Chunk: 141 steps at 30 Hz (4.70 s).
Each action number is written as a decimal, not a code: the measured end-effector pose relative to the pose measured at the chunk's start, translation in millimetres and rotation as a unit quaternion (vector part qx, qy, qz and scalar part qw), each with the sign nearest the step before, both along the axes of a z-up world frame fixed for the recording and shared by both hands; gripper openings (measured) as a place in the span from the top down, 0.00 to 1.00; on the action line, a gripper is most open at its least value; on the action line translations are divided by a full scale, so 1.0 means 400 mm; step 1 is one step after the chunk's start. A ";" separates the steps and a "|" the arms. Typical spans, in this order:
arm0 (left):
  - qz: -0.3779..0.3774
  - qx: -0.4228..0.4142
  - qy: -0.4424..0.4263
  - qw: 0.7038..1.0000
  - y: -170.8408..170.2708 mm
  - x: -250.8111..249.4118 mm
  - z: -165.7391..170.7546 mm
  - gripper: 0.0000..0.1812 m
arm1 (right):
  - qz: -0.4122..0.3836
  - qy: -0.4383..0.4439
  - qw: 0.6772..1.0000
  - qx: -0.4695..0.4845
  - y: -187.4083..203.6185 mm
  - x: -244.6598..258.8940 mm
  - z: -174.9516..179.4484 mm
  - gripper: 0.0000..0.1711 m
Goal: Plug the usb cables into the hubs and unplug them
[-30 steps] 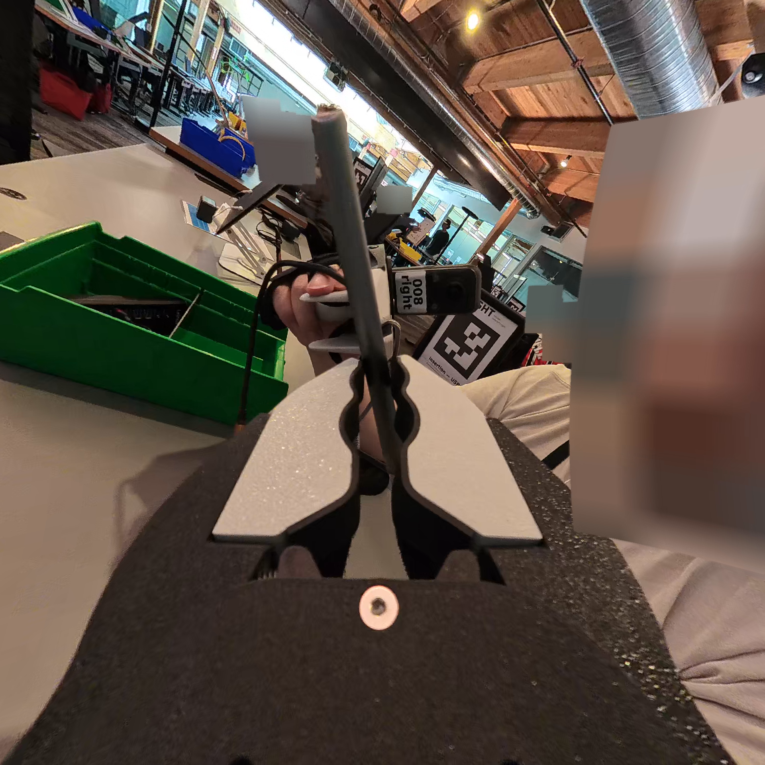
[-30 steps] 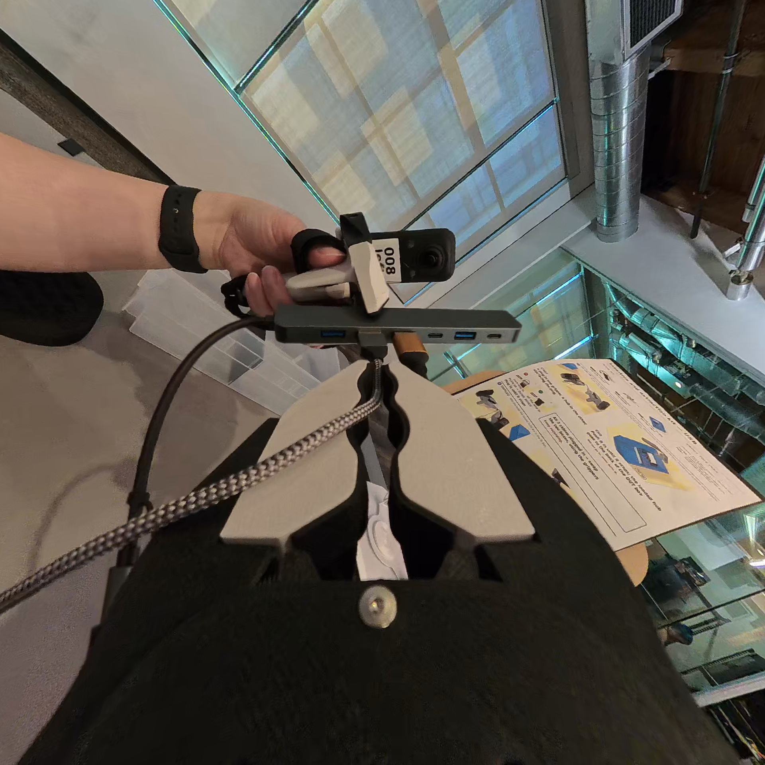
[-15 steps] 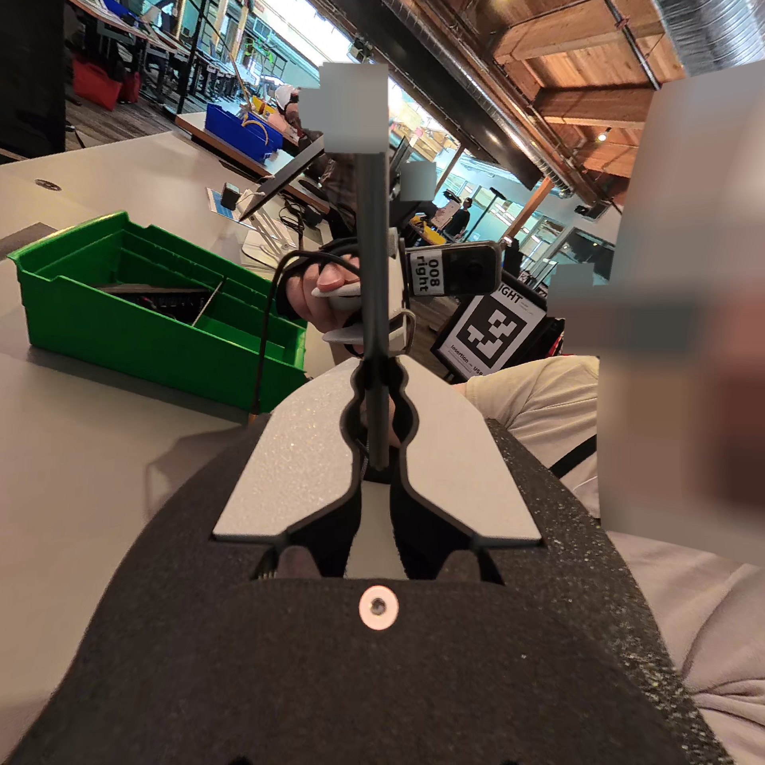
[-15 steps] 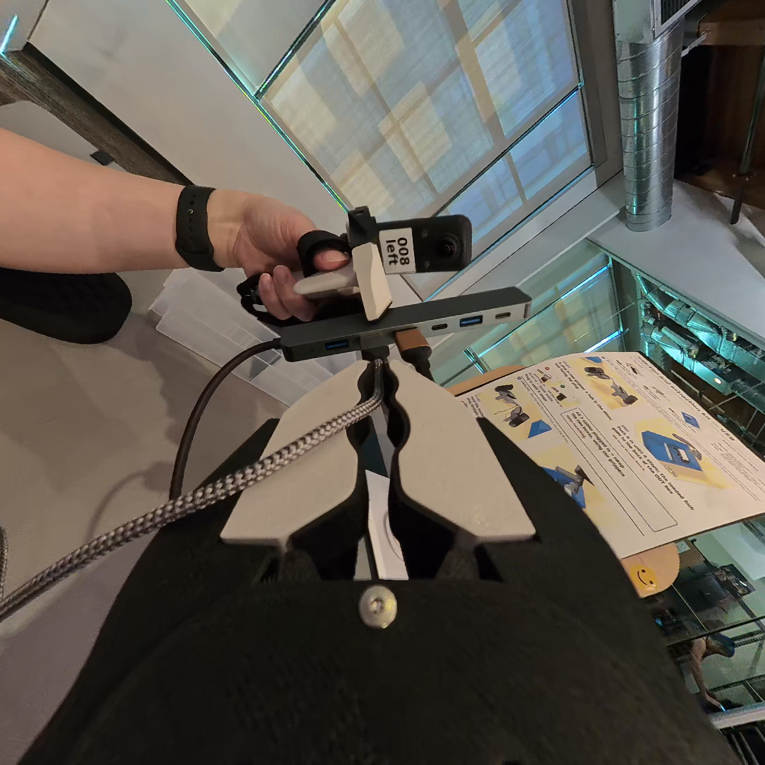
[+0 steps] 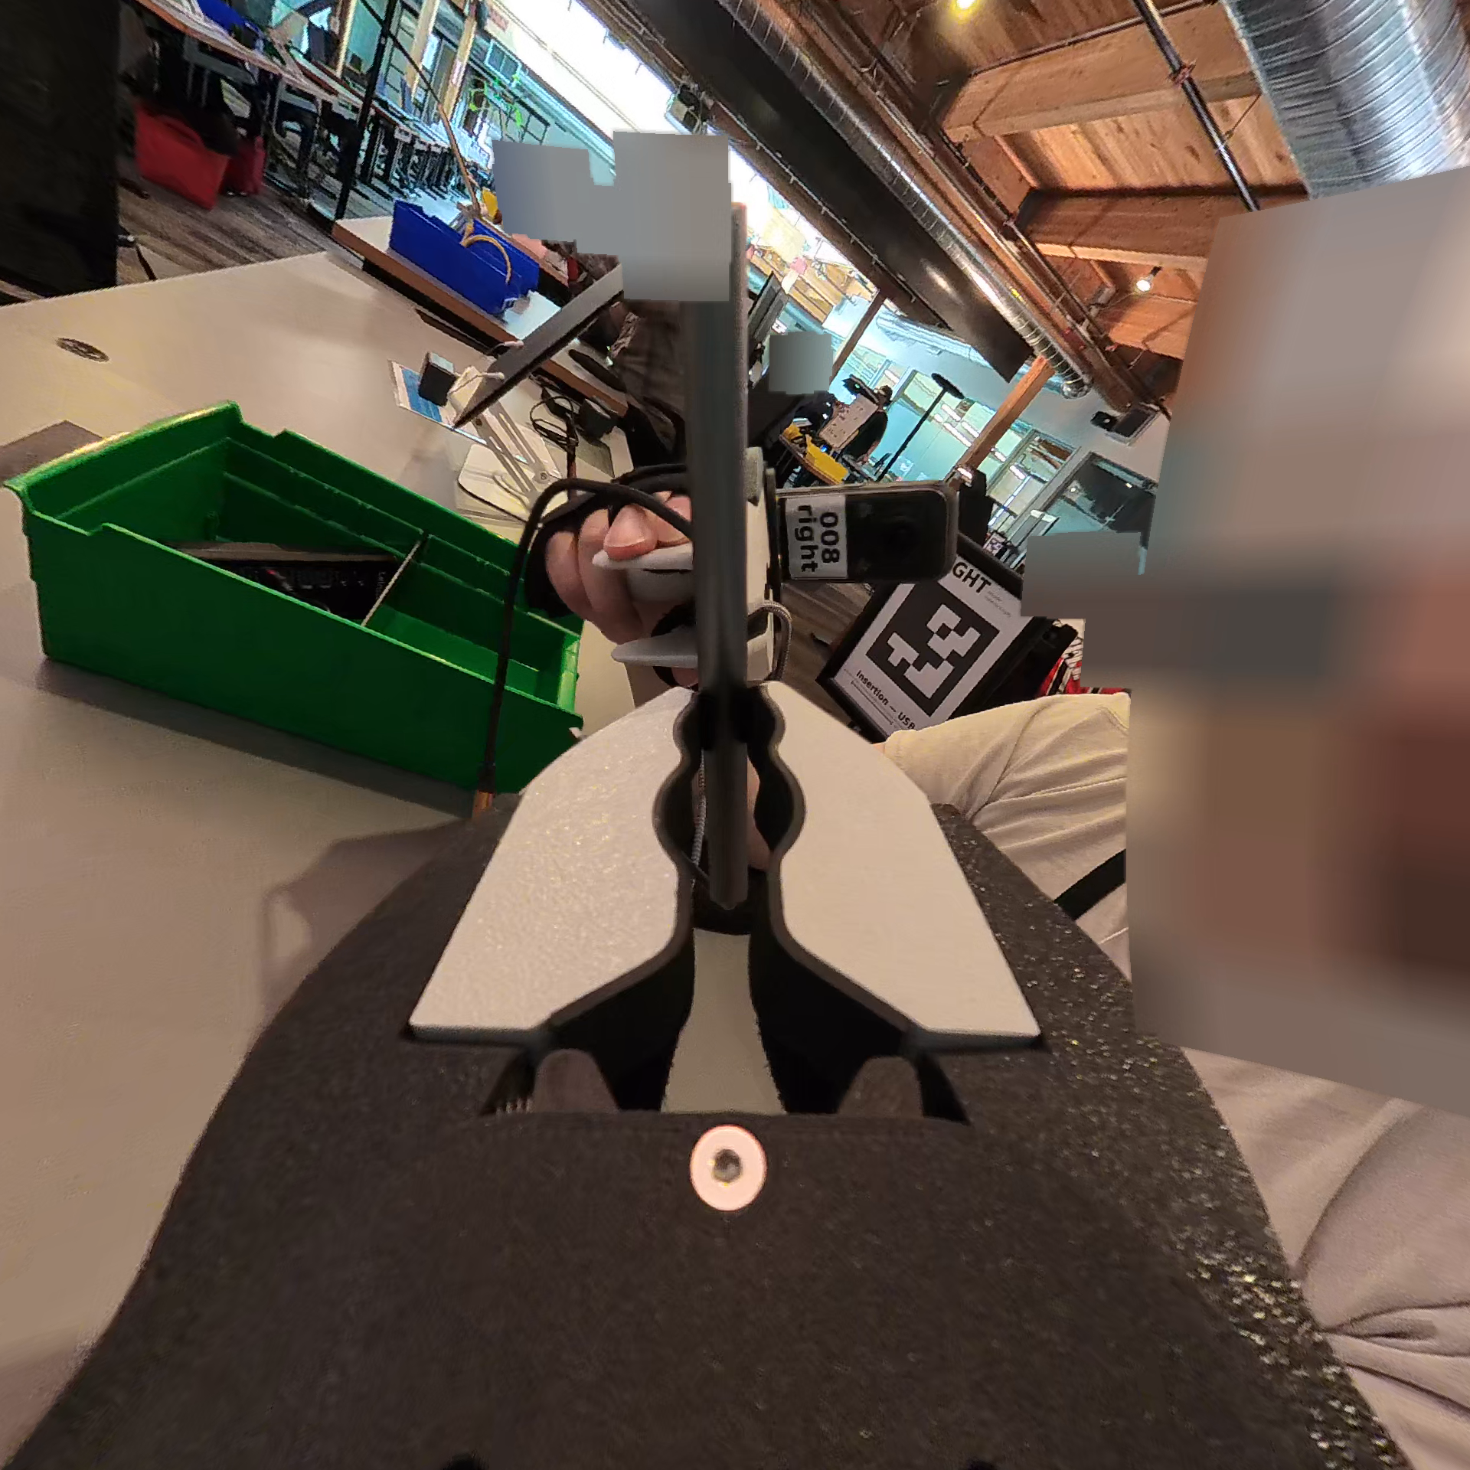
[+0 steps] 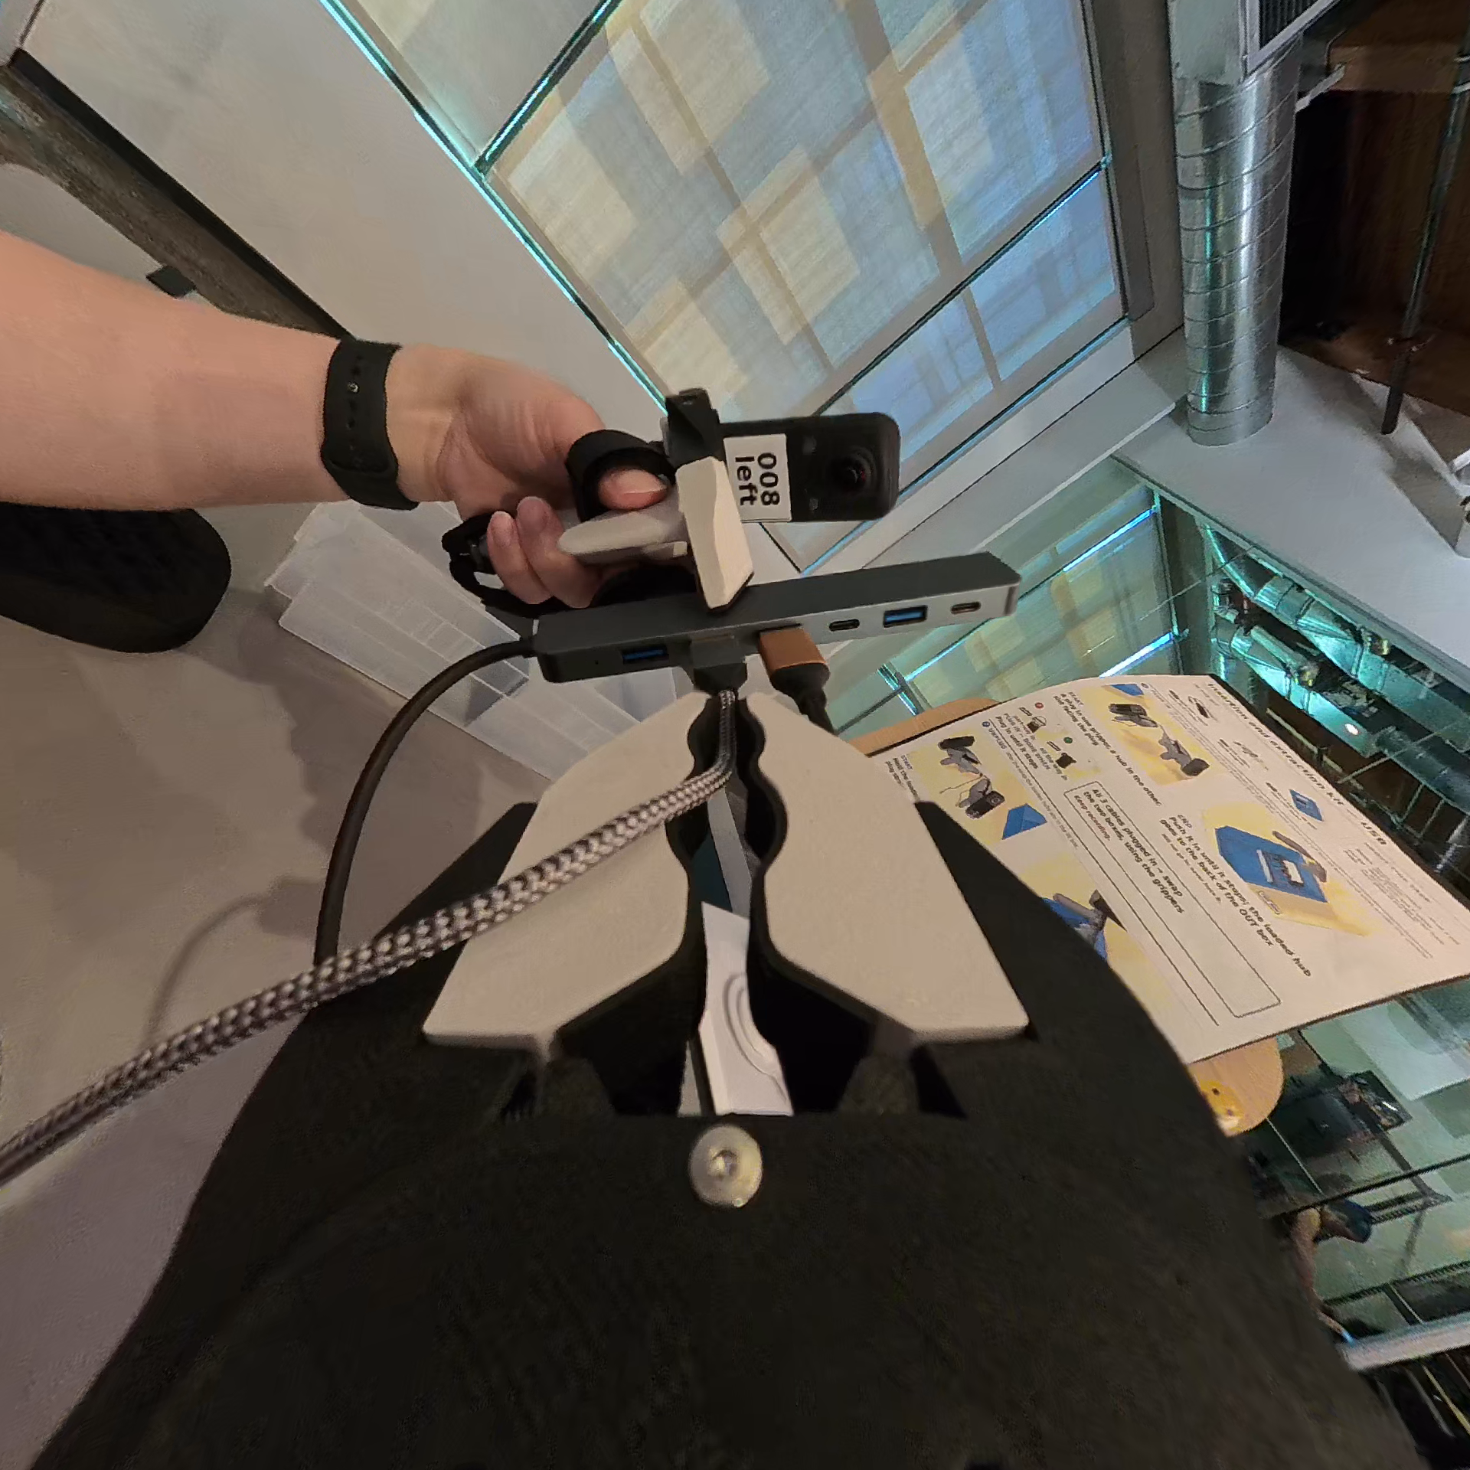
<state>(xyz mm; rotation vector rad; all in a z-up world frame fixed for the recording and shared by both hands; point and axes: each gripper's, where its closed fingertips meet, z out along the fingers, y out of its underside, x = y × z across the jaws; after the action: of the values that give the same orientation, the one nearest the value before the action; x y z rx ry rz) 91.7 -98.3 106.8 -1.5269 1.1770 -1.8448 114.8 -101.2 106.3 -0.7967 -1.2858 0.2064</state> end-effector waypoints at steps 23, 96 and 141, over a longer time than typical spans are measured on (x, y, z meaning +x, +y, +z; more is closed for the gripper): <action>-0.005 -0.050 -0.001 0.999 0.025 0.011 -0.019 0.94 | -0.104 -0.045 0.993 -0.005 0.032 0.038 0.018 0.93; 0.052 0.186 0.313 0.930 0.133 0.101 -0.408 0.59 | -0.498 -0.088 0.854 -0.127 0.248 0.400 -0.045 0.81; 0.056 0.223 0.123 0.965 0.268 0.768 -0.057 1.00 | -0.631 0.303 0.692 -0.176 0.139 1.080 -0.036 0.81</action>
<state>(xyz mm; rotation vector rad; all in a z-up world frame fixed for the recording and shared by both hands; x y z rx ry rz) 398.8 8.9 84.1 -1.5433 1.4654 -1.2297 547.0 -45.4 91.8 -1.6134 0.1352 -0.4041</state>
